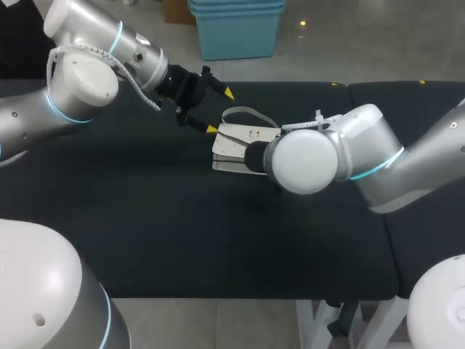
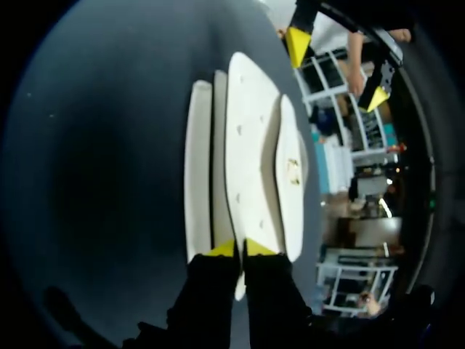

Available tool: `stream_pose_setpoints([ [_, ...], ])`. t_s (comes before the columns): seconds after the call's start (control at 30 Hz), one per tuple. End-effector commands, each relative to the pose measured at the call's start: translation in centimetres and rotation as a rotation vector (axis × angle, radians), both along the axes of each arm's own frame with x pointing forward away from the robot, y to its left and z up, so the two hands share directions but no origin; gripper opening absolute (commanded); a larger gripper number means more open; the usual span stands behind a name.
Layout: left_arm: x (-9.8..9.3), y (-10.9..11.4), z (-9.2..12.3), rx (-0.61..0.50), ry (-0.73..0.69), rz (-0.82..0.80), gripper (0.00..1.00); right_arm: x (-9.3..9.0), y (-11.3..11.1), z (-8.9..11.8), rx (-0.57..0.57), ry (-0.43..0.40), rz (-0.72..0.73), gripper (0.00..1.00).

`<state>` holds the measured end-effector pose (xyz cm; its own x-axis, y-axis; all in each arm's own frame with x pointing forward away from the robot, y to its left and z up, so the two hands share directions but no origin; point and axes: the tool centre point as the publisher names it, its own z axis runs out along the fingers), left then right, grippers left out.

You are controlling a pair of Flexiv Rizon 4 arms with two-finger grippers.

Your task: Pick up the bag, open it, inspect its contents, close it, and place it on the opposite side

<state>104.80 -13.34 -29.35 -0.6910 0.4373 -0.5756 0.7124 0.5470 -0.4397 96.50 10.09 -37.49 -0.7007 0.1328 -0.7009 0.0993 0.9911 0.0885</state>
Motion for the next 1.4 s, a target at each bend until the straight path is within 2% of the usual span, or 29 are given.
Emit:
stream_pose_setpoints([
  [0.03, -0.2, -0.1, -0.3, -0.008, -0.005, -0.049, 1.00, -0.1, 0.1, -0.2, 0.000, -0.005, -0.002, 0.00],
  [0.17, -0.6, 0.0, -1.1, -0.064, -0.030, -0.114, 1.00, -0.1, 0.3, -0.3, -0.005, -0.015, 0.008, 0.00],
  [0.4, 0.0, 0.6, -2.5, -0.157, -0.062, -0.175, 1.00, -0.3, 1.0, -0.8, -0.030, -0.038, 0.019, 0.00],
  [0.53, 0.4, 0.3, -2.5, -0.170, -0.065, -0.158, 1.00, -0.3, 1.0, -1.1, -0.031, -0.037, 0.014, 0.00],
  [0.73, 0.0, -0.7, -2.1, -0.158, -0.091, -0.188, 0.99, -0.2, 0.9, -1.2, -0.032, -0.033, 0.003, 0.00],
  [0.97, -0.6, -1.3, -2.5, -0.143, -0.106, -0.220, 0.90, -0.2, 0.7, -1.2, -0.028, -0.039, -0.005, 0.00],
  [1.07, -0.7, -1.3, -2.8, -0.144, -0.110, -0.223, 0.83, -0.2, 0.7, -1.2, -0.028, -0.039, -0.005, 0.00],
  [1.4, -1.0, -1.6, -3.3, -0.137, -0.116, -0.230, 0.73, -0.1, 0.9, -1.0, -0.020, -0.072, 0.001, 0.00],
])
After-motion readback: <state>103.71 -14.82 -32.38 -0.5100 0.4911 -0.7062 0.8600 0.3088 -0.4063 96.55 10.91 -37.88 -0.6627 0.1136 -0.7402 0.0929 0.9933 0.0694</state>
